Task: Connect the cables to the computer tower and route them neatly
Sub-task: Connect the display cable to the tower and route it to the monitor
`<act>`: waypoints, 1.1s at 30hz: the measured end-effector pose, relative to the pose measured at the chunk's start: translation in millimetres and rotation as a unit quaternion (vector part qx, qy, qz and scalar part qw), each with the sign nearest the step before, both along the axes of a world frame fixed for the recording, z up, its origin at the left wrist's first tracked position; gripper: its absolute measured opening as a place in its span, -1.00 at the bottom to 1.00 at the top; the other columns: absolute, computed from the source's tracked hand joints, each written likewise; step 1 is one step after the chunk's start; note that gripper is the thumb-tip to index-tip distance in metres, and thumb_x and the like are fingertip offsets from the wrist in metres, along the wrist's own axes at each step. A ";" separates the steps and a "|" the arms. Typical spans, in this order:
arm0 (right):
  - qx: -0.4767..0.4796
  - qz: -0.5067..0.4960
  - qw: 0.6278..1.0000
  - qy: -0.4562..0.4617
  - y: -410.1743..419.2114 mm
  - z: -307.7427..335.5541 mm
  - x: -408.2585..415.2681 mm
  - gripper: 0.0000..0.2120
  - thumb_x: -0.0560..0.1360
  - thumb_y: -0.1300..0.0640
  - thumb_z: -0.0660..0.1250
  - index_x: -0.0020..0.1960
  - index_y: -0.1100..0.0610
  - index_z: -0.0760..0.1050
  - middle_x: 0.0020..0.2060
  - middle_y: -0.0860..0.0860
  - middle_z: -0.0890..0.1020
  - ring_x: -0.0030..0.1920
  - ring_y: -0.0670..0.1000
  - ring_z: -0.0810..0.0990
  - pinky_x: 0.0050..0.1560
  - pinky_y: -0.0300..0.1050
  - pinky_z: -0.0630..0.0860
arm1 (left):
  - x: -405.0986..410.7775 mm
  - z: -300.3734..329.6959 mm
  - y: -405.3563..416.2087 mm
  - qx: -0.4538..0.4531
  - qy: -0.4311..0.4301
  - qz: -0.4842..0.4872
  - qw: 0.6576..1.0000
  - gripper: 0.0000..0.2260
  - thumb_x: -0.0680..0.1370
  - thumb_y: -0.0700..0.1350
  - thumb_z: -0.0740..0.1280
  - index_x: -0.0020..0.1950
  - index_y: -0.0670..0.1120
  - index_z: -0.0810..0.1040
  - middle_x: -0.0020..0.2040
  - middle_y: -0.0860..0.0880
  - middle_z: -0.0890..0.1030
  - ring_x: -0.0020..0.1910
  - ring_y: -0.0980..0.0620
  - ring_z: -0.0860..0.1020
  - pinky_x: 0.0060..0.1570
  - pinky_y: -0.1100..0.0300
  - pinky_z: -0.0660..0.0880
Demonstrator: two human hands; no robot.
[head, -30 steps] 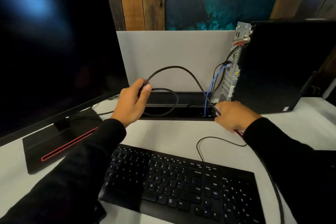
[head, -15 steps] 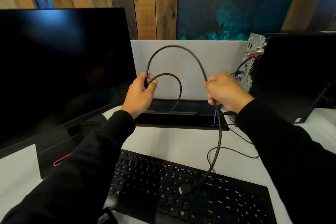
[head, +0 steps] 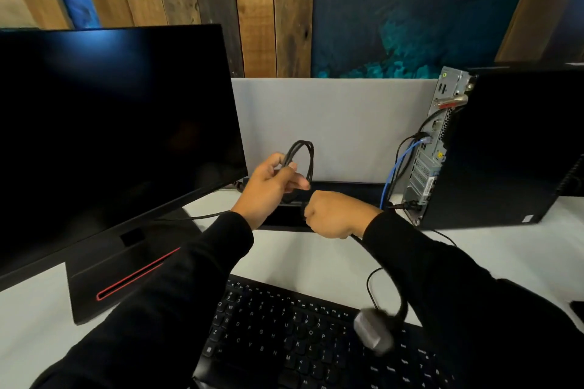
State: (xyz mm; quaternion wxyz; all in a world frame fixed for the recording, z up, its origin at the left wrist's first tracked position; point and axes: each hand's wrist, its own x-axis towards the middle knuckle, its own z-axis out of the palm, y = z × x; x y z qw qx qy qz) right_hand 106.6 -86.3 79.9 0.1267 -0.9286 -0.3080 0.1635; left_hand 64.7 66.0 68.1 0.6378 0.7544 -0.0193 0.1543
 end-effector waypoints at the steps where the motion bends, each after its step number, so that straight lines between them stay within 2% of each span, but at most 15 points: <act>1: 0.036 0.001 0.999 0.037 0.5 -0.8 2.2 -0.85 0.62 0.22 0.23 -0.07 0.11 0.54 -0.27 0.05 0.54 -0.30 0.04 0.50 -0.30 -0.07 0.48 | -1.5 -4.4 -2.4 0.012 0.009 -0.019 1.000 -0.85 0.72 -0.17 0.19 -0.04 -0.12 0.38 -0.23 -0.01 0.67 -0.14 0.03 0.67 -0.06 0.24 0.53; 3: 0.169 -0.017 0.965 0.201 -2.1 0.2 2.0 -0.83 0.64 0.28 0.22 -0.10 0.12 0.46 -0.41 0.02 0.37 -0.45 -0.04 0.31 -0.48 -0.16 0.23 | -2.5 -15.8 -6.9 0.064 0.007 -0.041 0.997 -0.81 0.71 -0.17 0.20 -0.10 -0.09 0.35 -0.31 0.12 0.52 -0.26 0.11 0.51 -0.13 0.20 0.45; 5: 0.251 -0.040 0.909 0.330 -8.2 4.3 3.1 -0.74 0.64 0.34 0.16 -0.20 0.14 0.40 -0.45 -0.01 0.29 -0.47 -0.09 0.19 -0.49 -0.23 0.11 | -2.6 -27.4 -10.4 0.136 0.008 -0.039 0.990 -0.78 0.71 -0.11 0.19 -0.13 -0.02 0.30 -0.34 0.10 0.38 -0.31 0.07 0.35 -0.21 0.13 0.36; 8: 0.297 -0.047 0.865 0.402 -18.6 4.6 6.0 -0.67 0.66 0.34 0.12 -0.25 0.12 0.39 -0.45 -0.01 0.37 -0.47 -0.10 0.23 -0.49 -0.27 0.17 | -4.0 -36.4 -14.9 0.215 -0.021 -0.027 0.976 -0.76 0.74 -0.01 0.13 -0.13 0.04 0.30 -0.36 0.03 0.43 -0.34 0.01 0.41 -0.26 0.03 0.42; 11: 0.374 -0.065 0.792 0.478 -26.5 2.8 8.4 -0.83 0.65 0.33 0.17 -0.06 0.18 0.47 -0.32 0.06 0.45 -0.43 -0.11 0.34 -0.47 -0.32 0.29 | -3.4 -32.8 -19.6 0.238 -0.064 0.017 0.969 -0.71 0.74 0.06 0.10 -0.16 0.04 0.33 -0.37 0.04 0.44 -0.36 0.10 0.39 -0.28 0.13 0.39; 12: 0.412 -0.062 0.758 0.502 -30.2 2.1 8.6 -0.85 0.64 0.34 0.18 0.04 0.21 0.51 -0.27 0.09 0.49 -0.41 -0.11 0.39 -0.45 -0.32 0.34 | -0.8 -30.6 -18.3 0.236 -0.065 0.039 0.969 -0.69 0.73 0.08 0.12 -0.18 0.03 0.34 -0.36 0.05 0.44 -0.35 0.11 0.39 -0.27 0.17 0.37; 14: 0.511 -0.060 0.657 0.551 -37.6 -0.3 10.5 -0.71 0.58 0.35 0.18 0.26 0.20 0.49 -0.15 0.18 0.58 -0.37 -0.09 0.46 -0.41 -0.32 0.42 | 4.2 -25.9 -9.8 0.223 -0.044 0.069 0.971 -0.67 0.70 0.14 0.17 -0.19 0.02 0.40 -0.36 0.08 0.45 -0.35 0.12 0.41 -0.25 0.20 0.39; 16: 0.607 -0.055 0.548 0.573 -47.7 -5.3 10.7 -0.64 0.53 0.35 0.18 0.28 0.13 0.47 0.03 0.31 0.63 -0.32 -0.03 0.54 -0.33 -0.27 0.51 | 8.3 -20.2 2.4 0.191 -0.015 0.063 0.979 -0.62 0.65 0.27 0.20 -0.17 0.01 0.46 -0.40 0.11 0.43 -0.39 0.09 0.41 -0.28 0.10 0.41; 17: 0.638 -0.043 0.522 0.564 -52.8 -8.8 7.2 -0.62 0.52 0.38 0.17 0.27 0.11 0.48 0.15 0.35 0.62 -0.25 -0.01 0.59 -0.27 -0.24 0.56 | 10.4 -16.9 7.5 0.181 -0.004 0.056 0.982 -0.58 0.62 0.32 0.19 -0.16 0.00 0.47 -0.42 0.13 0.41 -0.42 0.09 0.39 -0.32 0.08 0.40; 20: 0.669 0.017 0.532 0.519 -59.3 -19.7 -9.3 -0.44 0.53 0.47 0.15 0.42 0.03 0.41 0.40 0.26 0.53 0.07 0.11 0.66 0.01 -0.11 0.63 | 14.4 -9.5 11.5 0.208 0.007 0.060 0.976 -0.55 0.62 0.33 0.19 -0.13 -0.04 0.50 -0.44 0.14 0.40 -0.46 0.11 0.38 -0.35 0.10 0.40; 22: 0.688 0.019 0.539 0.486 -55.2 -20.8 -14.1 -0.52 0.58 0.27 0.28 0.45 -0.02 0.39 0.39 0.16 0.56 0.12 0.12 0.64 0.07 -0.04 0.61 | 16.2 -6.5 8.8 0.237 -0.001 0.075 0.969 -0.56 0.63 0.30 0.19 -0.14 -0.05 0.50 -0.41 0.12 0.42 -0.43 0.11 0.40 -0.32 0.15 0.39; 25: 0.742 -0.122 0.491 0.440 -52.2 -10.7 -6.1 -0.68 0.61 -0.10 0.30 0.26 0.06 0.52 -0.06 0.08 0.60 -0.19 0.01 0.54 -0.17 -0.11 0.51 | 16.0 -7.1 6.7 0.252 -0.003 0.095 0.963 -0.57 0.64 0.26 0.20 -0.21 -0.05 0.45 -0.39 0.05 0.40 -0.41 0.10 0.37 -0.33 0.24 0.34; 29: 0.757 -0.275 0.440 0.396 -65.2 3.5 6.6 -0.62 0.68 -0.11 0.23 0.07 0.22 0.56 -0.23 0.08 0.52 -0.27 0.00 0.51 -0.28 -0.16 0.53 | 14.0 -2.7 11.2 0.212 0.003 0.072 0.975 -0.58 0.59 0.23 0.33 -0.23 -0.08 0.45 -0.38 0.03 0.35 -0.42 0.10 0.33 -0.35 0.24 0.35; 31: 0.702 -0.346 0.481 0.395 -71.0 6.3 7.8 -0.63 0.68 -0.08 0.25 -0.01 0.23 0.54 -0.27 0.07 0.53 -0.31 -0.02 0.51 -0.36 -0.19 0.52 | 14.3 0.5 14.6 0.173 0.004 0.045 0.984 -0.61 0.58 0.18 0.39 -0.22 -0.11 0.49 -0.37 0.00 0.35 -0.44 0.09 0.31 -0.39 0.24 0.33; 33: 0.575 -0.388 0.623 0.361 -76.3 5.1 5.8 -0.59 0.67 -0.11 0.24 -0.11 0.21 0.53 -0.39 0.04 0.50 -0.42 -0.05 0.45 -0.46 -0.22 0.42 | 13.1 3.2 20.0 0.120 0.005 0.028 0.992 -0.63 0.57 0.11 0.44 -0.20 -0.17 0.53 -0.36 -0.04 0.34 -0.48 0.08 0.27 -0.43 0.24 0.28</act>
